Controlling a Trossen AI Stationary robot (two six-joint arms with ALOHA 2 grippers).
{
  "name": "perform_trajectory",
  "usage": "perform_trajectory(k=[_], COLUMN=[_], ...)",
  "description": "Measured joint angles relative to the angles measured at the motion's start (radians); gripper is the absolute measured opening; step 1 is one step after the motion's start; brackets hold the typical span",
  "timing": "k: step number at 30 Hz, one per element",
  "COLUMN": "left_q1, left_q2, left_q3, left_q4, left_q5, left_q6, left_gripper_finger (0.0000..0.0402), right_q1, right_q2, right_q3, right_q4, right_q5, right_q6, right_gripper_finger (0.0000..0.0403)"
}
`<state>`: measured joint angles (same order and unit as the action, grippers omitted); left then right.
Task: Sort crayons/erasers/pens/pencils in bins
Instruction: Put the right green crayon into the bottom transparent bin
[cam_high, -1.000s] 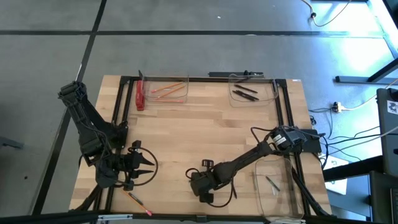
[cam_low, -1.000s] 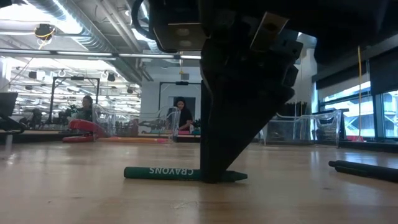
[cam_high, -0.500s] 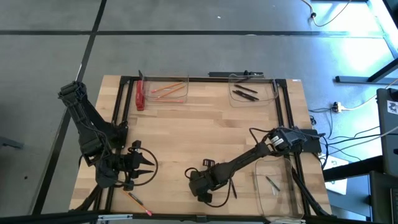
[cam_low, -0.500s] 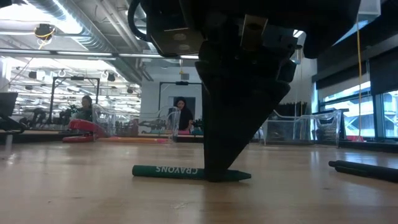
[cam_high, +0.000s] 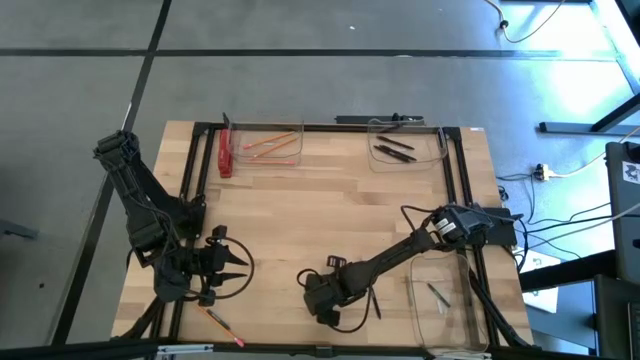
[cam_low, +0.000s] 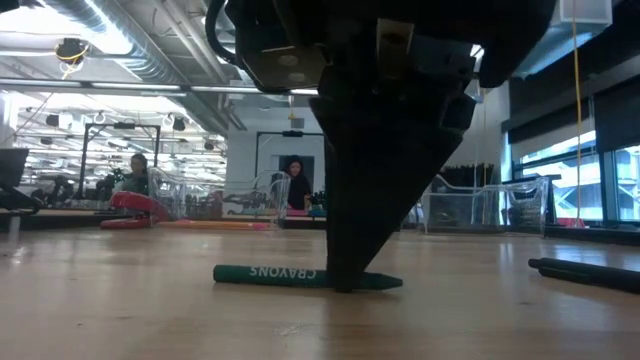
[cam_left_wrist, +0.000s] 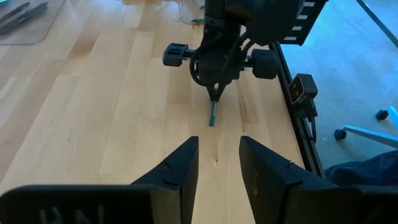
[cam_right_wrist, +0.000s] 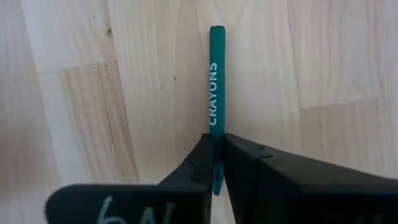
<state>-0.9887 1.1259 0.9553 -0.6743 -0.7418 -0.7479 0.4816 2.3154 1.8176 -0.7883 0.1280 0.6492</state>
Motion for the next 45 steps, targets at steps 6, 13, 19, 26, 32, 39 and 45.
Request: perform_trajectory(k=[6, 13, 19, 26, 32, 39, 45], left_q1=[0.000, 0.000, 0.000, 0.000, 0.000, 0.000, 0.000], left_q2=[0.000, 0.000, 0.000, 0.000, 0.000, 0.000, 0.000], left_q3=[0.000, 0.000, 0.000, 0.000, 0.000, 0.000, 0.000], left_q4=[0.000, 0.000, -0.002, -0.008, -0.008, -0.008, -0.010], left_q5=[0.000, 0.000, 0.000, 0.000, 0.000, 0.000, 0.000], left_q6=[0.000, 0.000, 0.000, 0.000, 0.000, 0.000, 0.000], left_gripper_finger=[0.0110, 0.0110, 0.0110, 0.0110, 0.0110, 0.0110, 0.0110], right_q1=[0.000, 0.000, 0.000, -0.011, -0.010, -0.010, -0.010], right_q2=[-0.002, -0.004, -0.022, -0.040, -0.052, -0.071, -0.091], right_q3=[0.001, 0.001, 0.002, 0.003, 0.003, 0.003, 0.003], right_q4=[0.003, 0.003, 0.009, 0.006, -0.001, -0.012, -0.031], right_q5=[-0.008, -0.036, -0.051, -0.043, -0.043, -0.042, -0.042], right_q6=[0.020, 0.083, 0.088, 0.076, 0.080, 0.081, 0.081], right_gripper_finger=[0.0021, 0.0025, 0.0022, 0.0023, 0.0025, 0.0023, 0.0024])
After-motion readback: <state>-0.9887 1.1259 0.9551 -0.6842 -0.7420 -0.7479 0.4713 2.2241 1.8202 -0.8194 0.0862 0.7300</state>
